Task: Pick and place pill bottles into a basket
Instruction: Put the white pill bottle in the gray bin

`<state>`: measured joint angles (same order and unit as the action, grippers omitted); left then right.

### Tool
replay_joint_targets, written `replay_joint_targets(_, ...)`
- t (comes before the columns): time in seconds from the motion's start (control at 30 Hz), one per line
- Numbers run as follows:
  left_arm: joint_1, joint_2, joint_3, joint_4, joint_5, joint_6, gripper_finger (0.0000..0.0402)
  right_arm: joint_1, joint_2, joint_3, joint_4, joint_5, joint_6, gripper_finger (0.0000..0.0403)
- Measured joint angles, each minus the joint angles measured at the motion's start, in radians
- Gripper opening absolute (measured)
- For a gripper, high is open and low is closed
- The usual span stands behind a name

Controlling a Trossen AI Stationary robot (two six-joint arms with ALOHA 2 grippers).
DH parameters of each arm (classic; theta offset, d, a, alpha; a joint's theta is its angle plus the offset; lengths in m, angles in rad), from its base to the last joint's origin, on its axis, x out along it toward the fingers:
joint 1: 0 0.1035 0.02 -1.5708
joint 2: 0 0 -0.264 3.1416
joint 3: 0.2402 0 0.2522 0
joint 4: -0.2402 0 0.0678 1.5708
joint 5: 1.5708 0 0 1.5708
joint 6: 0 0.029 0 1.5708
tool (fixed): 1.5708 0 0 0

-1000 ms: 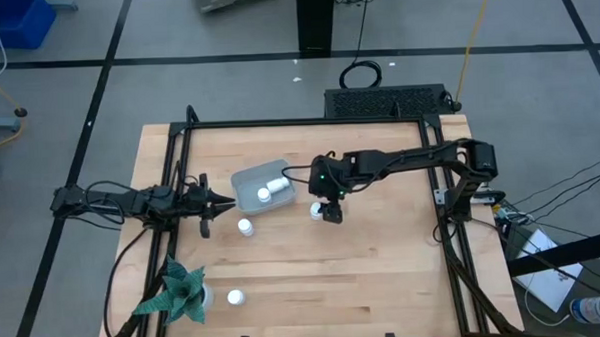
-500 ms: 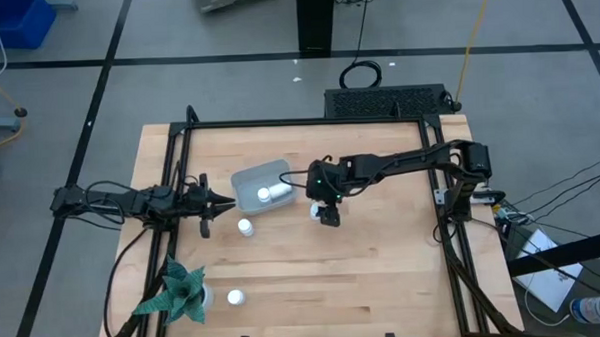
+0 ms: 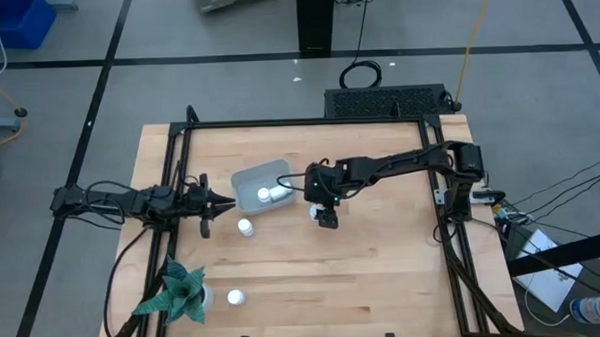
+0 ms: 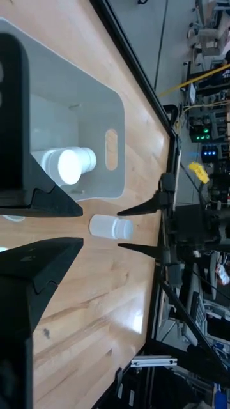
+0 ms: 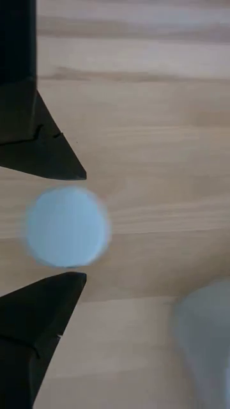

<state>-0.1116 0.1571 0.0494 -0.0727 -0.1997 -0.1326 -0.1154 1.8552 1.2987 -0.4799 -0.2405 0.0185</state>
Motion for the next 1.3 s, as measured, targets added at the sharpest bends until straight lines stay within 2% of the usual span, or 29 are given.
replay_joint_targets(0.13,0.000,0.000,0.000,0.000,0.002,0.000,0.0065,0.000,0.005,-0.001,0.001,0.003,0.004,0.0227)
replay_joint_targets(0.3,0.000,0.000,0.000,0.000,0.001,0.001,0.0065,-0.001,0.001,0.001,0.014,0.000,-0.012,0.0142)
replay_joint_targets(0.5,0.000,0.000,0.000,0.000,0.002,0.000,0.0065,0.002,0.005,-0.001,0.062,-0.053,-0.044,0.0141)
replay_joint_targets(0.93,0.000,0.000,0.000,-0.001,0.008,-0.001,0.0065,0.001,-0.034,0.005,0.154,-0.051,-0.087,0.0141)
replay_joint_targets(1.07,0.000,0.000,0.000,-0.001,0.007,-0.001,0.0065,-0.011,-0.078,0.068,0.143,-0.049,-0.112,0.0141)
replay_joint_targets(1.3,0.000,0.000,0.000,0.000,0.007,-0.001,0.0065,-0.039,-0.080,0.262,0.021,-0.044,-0.193,0.0141)
